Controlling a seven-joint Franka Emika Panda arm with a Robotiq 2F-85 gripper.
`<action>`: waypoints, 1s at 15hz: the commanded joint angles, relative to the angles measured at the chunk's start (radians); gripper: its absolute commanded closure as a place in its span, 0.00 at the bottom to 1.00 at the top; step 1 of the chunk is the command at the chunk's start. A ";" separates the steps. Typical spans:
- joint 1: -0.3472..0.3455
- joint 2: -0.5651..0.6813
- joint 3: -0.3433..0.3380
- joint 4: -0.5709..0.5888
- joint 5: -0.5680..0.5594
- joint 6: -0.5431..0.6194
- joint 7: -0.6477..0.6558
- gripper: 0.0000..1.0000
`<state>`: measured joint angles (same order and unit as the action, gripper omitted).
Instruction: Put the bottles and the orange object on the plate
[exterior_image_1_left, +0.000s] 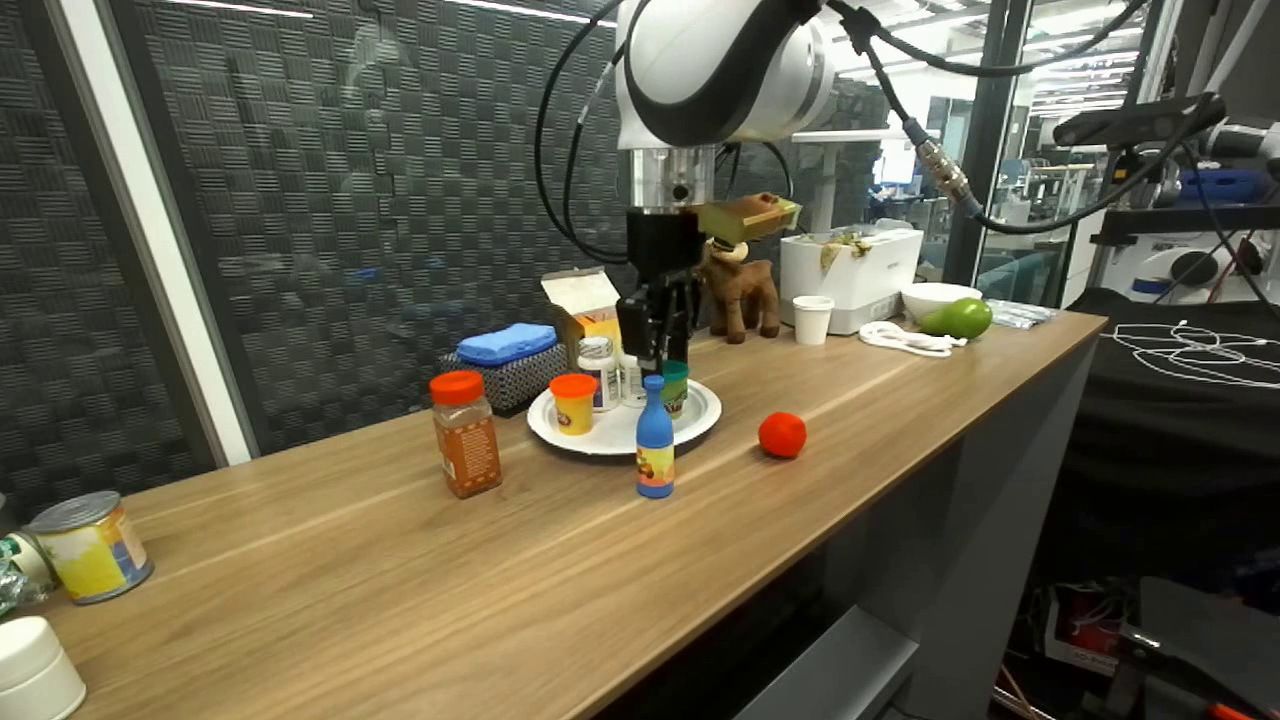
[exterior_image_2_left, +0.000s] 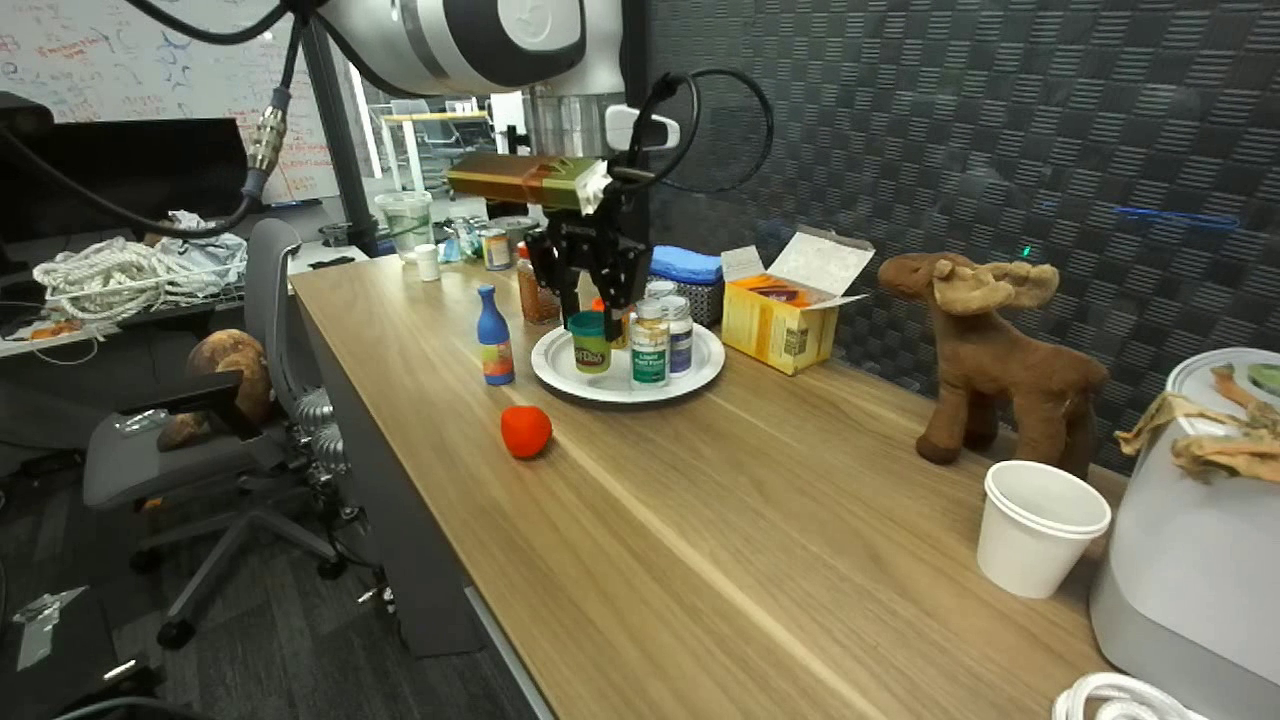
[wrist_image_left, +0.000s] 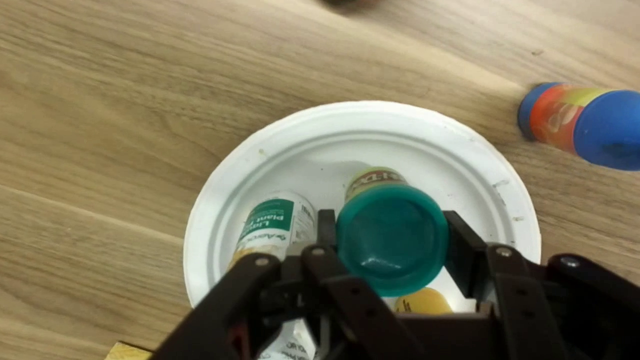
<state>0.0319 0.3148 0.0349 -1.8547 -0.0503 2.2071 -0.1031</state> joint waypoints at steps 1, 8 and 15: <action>-0.014 0.028 0.010 0.047 0.034 -0.019 -0.032 0.71; -0.009 0.027 0.022 0.030 0.030 -0.028 -0.060 0.20; 0.012 -0.027 0.023 0.026 0.003 -0.041 -0.031 0.00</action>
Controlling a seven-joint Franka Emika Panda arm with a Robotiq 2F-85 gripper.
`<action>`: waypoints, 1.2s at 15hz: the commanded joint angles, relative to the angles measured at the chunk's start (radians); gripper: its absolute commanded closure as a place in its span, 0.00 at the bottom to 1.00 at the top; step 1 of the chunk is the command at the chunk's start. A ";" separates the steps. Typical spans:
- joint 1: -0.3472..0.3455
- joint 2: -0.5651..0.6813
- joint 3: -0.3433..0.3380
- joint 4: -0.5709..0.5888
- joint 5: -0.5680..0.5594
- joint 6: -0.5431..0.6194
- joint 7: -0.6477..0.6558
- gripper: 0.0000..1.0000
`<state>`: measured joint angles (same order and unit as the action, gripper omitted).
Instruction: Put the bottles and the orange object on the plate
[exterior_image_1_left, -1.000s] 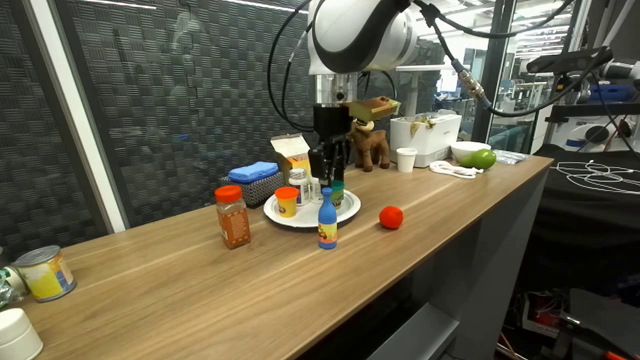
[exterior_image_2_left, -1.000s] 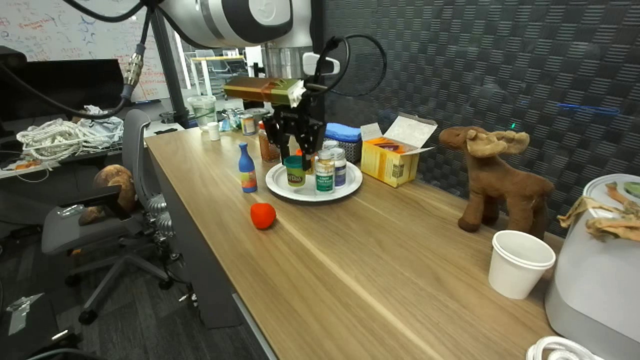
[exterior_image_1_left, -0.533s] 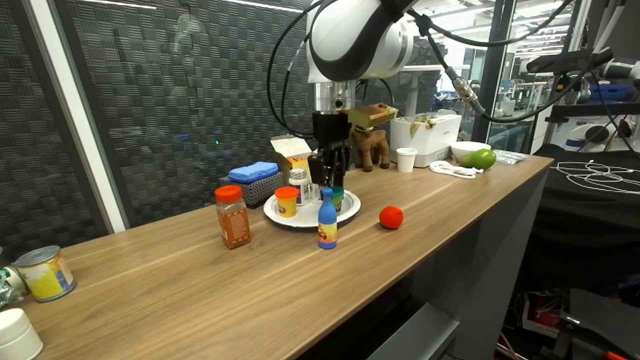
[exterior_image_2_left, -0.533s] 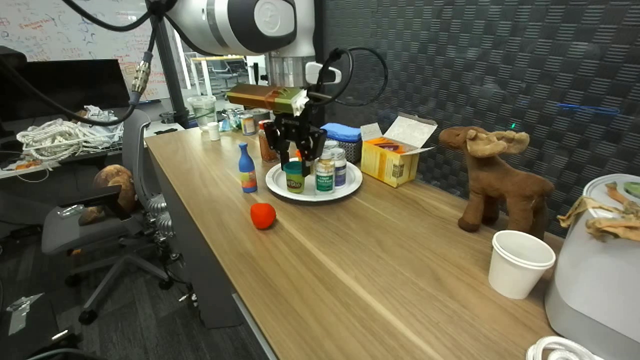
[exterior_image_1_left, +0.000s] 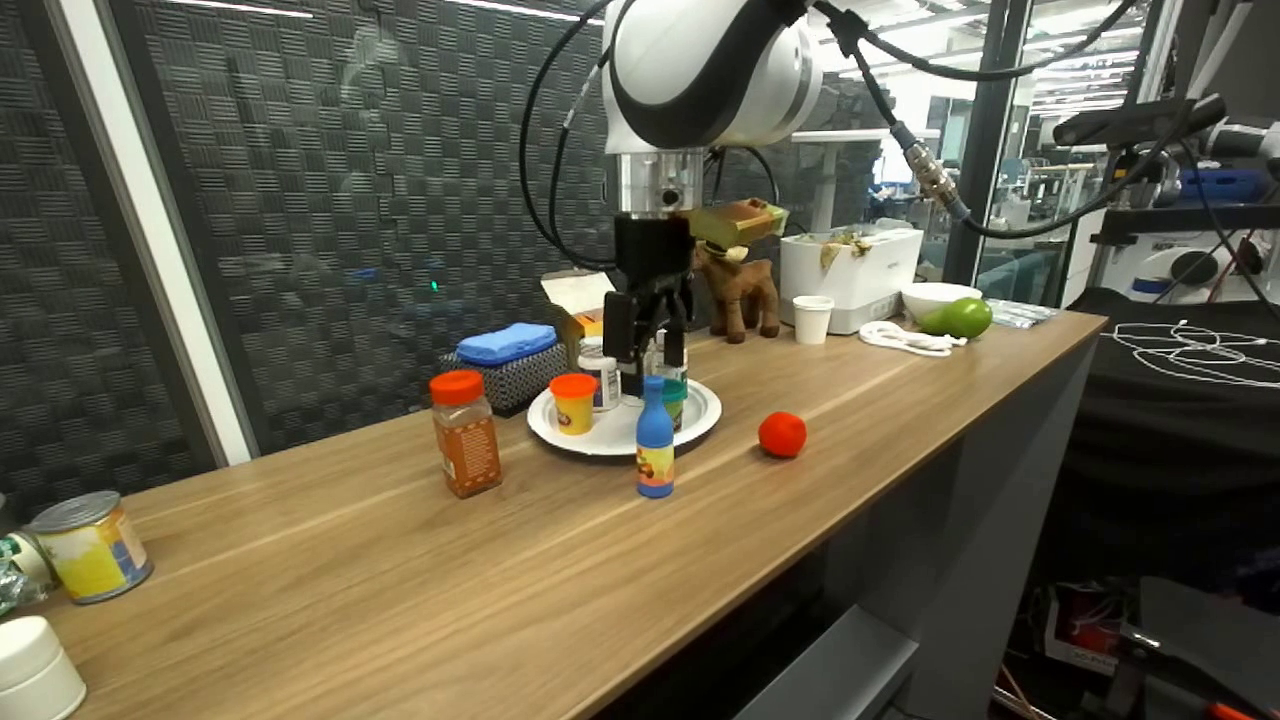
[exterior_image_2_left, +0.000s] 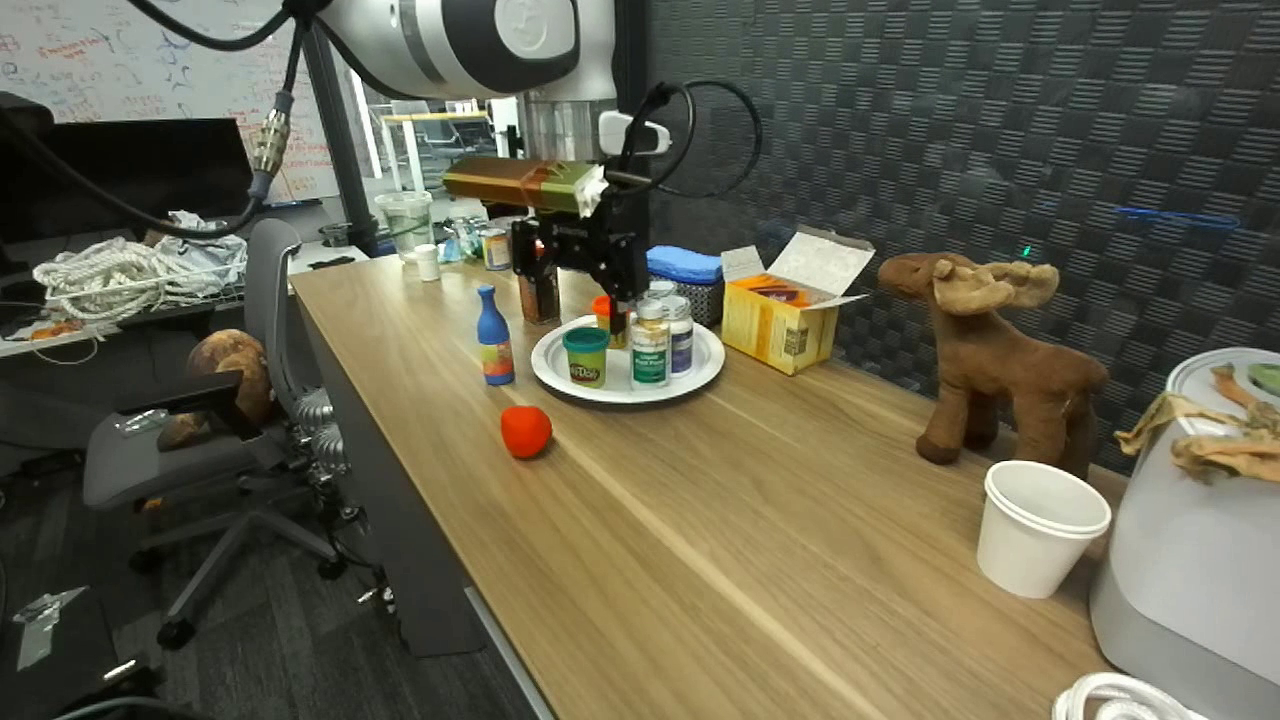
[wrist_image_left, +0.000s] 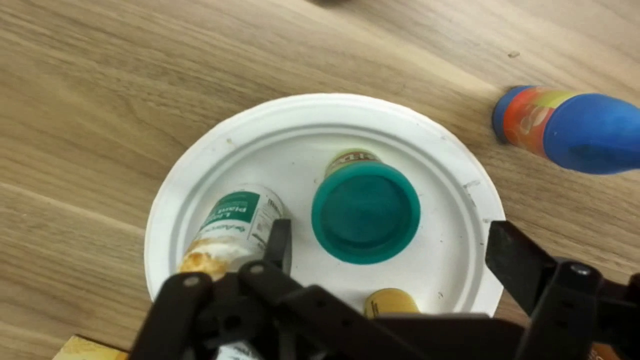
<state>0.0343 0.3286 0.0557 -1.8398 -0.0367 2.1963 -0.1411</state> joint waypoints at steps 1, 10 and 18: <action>0.011 -0.041 0.008 0.036 0.002 -0.066 0.003 0.00; 0.061 0.100 0.051 0.395 0.041 -0.347 0.035 0.00; 0.139 0.314 0.031 0.654 0.017 -0.369 0.233 0.00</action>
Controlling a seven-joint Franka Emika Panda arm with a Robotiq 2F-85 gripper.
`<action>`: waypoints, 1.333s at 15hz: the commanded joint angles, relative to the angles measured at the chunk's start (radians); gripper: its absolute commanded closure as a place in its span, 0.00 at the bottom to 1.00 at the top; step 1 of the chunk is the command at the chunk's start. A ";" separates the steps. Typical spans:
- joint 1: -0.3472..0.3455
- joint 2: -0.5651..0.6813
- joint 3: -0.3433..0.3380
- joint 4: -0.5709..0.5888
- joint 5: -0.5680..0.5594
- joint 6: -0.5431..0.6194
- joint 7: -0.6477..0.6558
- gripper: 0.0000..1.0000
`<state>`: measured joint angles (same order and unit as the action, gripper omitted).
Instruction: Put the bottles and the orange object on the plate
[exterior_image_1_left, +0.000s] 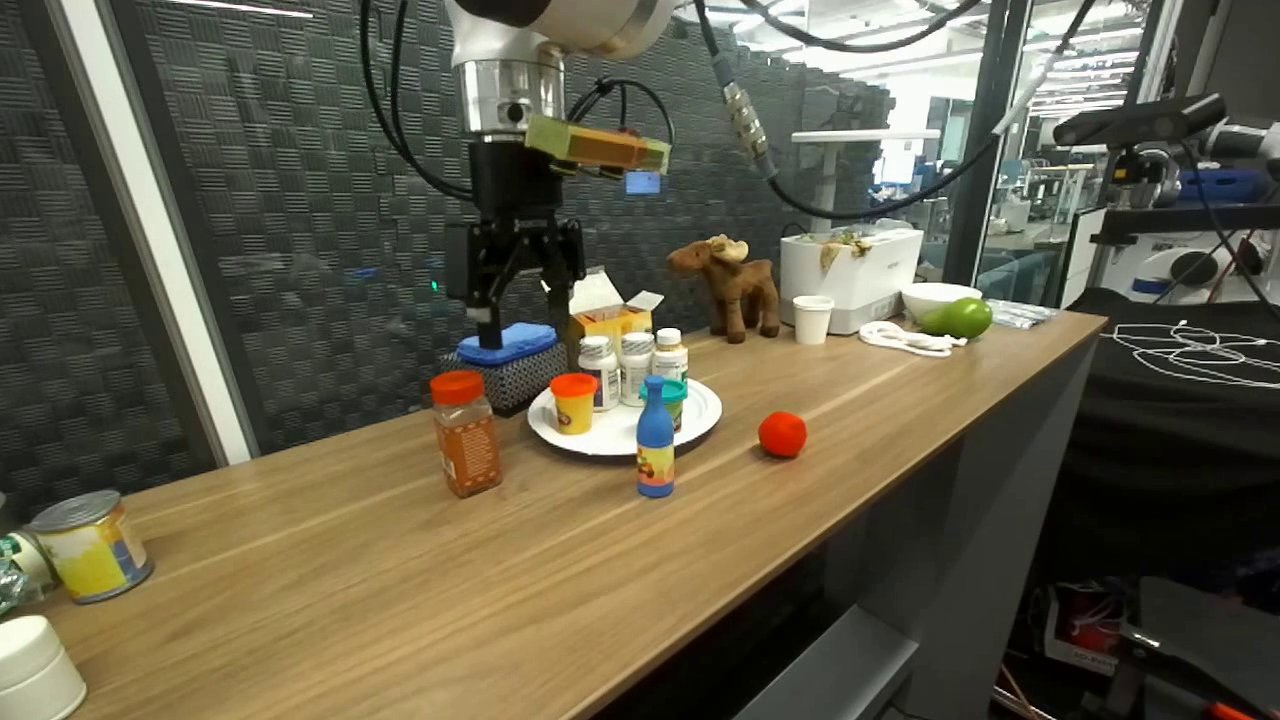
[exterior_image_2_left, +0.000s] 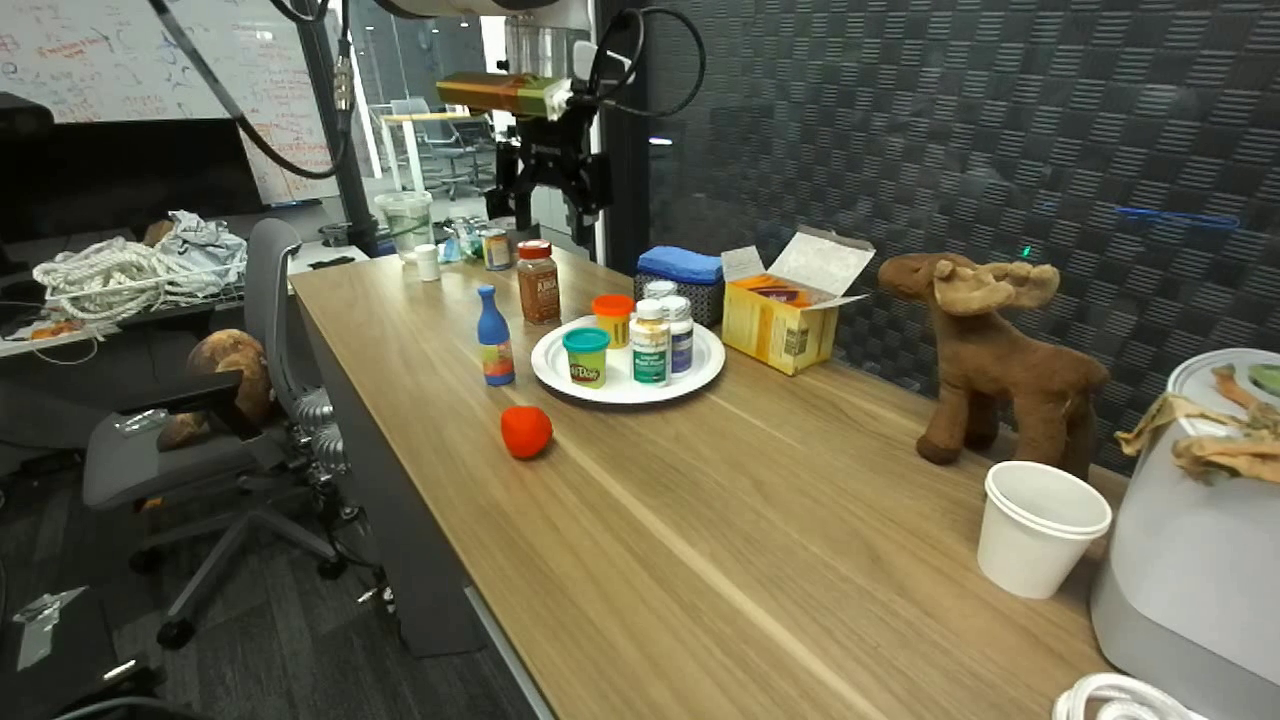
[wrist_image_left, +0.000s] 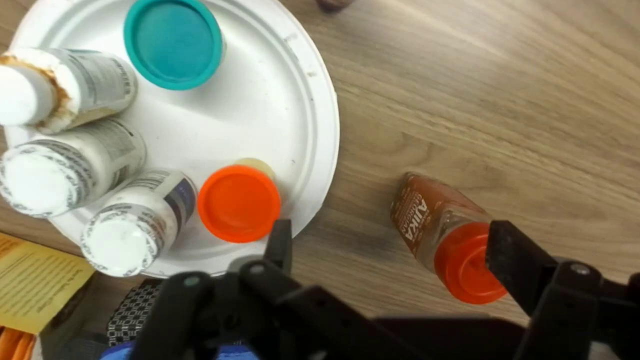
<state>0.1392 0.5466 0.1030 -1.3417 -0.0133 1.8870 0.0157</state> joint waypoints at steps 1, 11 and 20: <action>0.043 0.116 -0.019 0.183 -0.008 -0.065 0.101 0.00; 0.091 0.241 -0.025 0.360 0.004 -0.145 0.215 0.00; 0.082 0.258 -0.024 0.388 -0.004 -0.188 0.250 0.46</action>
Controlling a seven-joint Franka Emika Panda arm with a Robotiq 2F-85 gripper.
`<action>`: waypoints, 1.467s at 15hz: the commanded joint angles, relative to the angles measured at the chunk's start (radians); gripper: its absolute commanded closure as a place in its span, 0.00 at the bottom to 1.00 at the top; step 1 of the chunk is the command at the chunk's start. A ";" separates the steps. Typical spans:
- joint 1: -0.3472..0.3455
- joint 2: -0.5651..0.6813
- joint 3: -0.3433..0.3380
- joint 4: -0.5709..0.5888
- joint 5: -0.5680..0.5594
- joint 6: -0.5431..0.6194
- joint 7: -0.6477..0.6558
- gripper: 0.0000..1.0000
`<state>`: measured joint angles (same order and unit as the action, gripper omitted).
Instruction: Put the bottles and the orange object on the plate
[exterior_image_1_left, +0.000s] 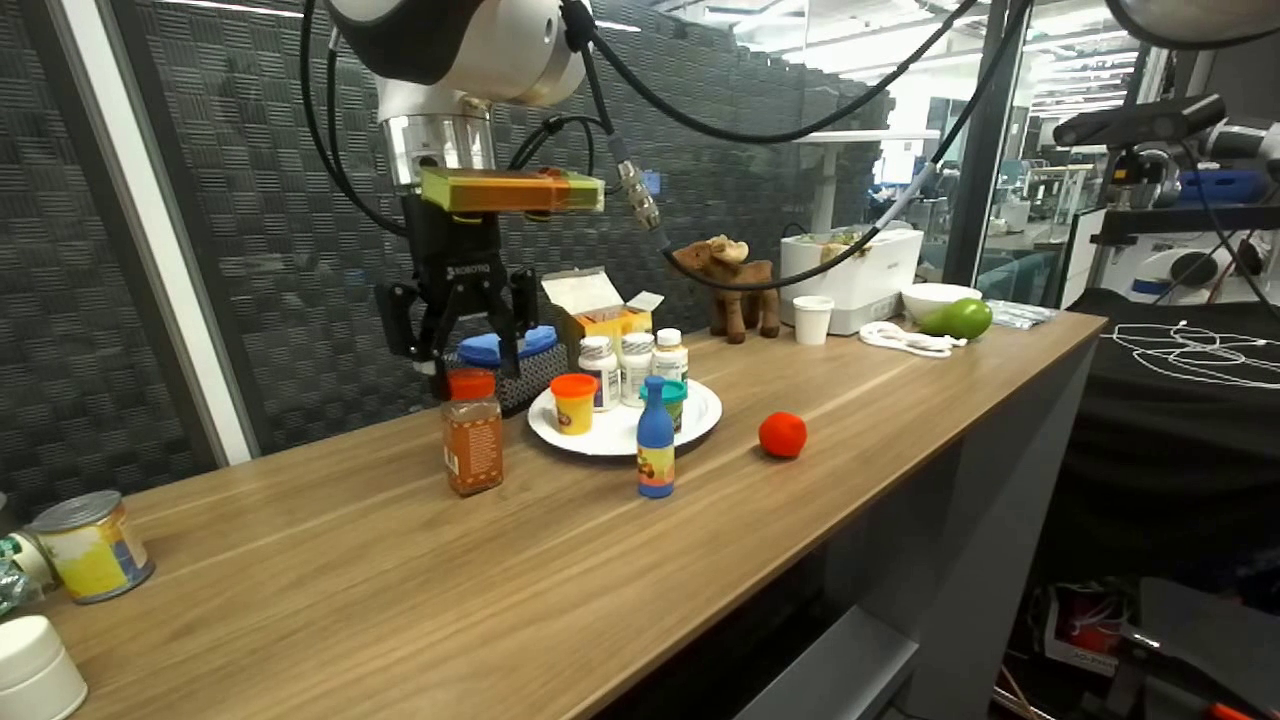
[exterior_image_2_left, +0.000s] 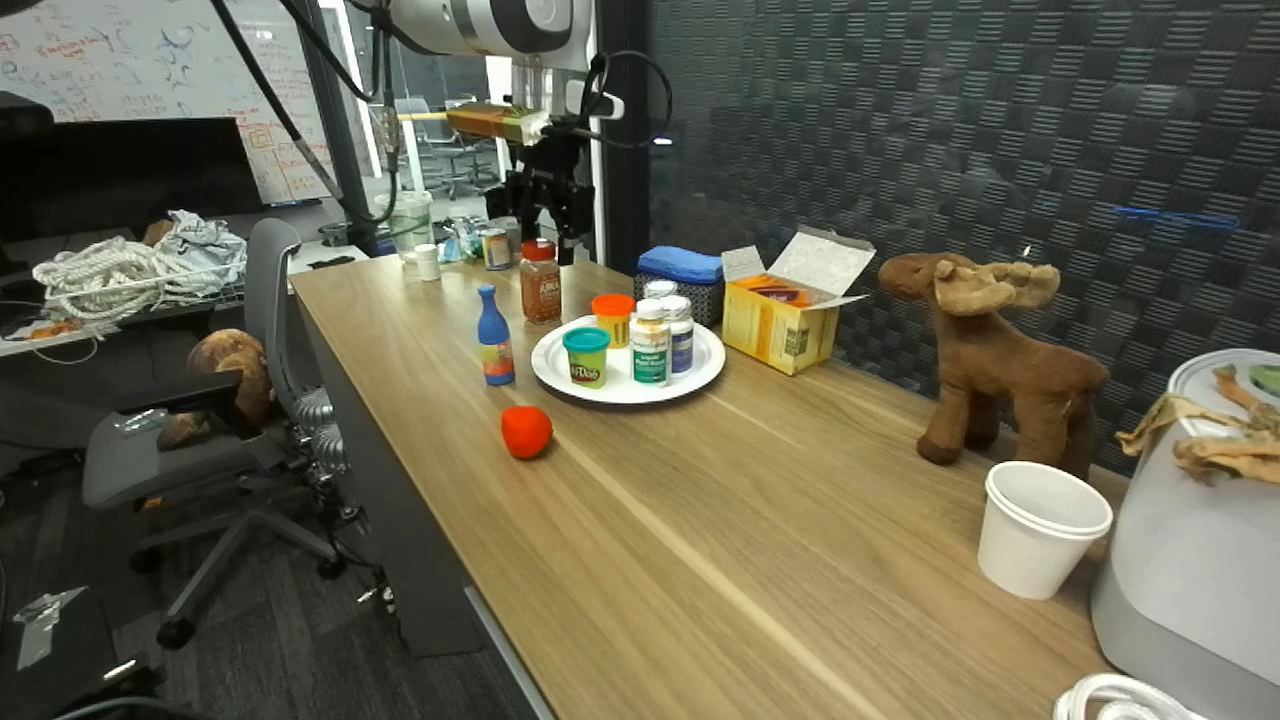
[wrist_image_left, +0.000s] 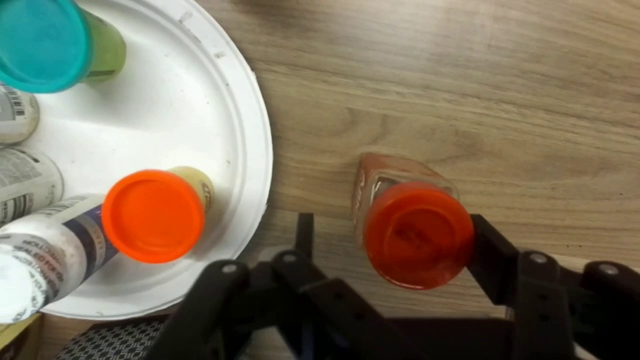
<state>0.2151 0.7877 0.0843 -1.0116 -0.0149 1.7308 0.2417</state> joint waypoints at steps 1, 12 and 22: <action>0.005 0.014 -0.005 0.058 -0.001 -0.030 0.026 0.54; 0.009 -0.043 -0.024 0.079 -0.067 -0.090 0.000 0.75; -0.024 -0.161 -0.063 -0.036 -0.121 -0.076 -0.003 0.75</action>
<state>0.1978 0.6960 0.0333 -0.9720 -0.1140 1.6427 0.2475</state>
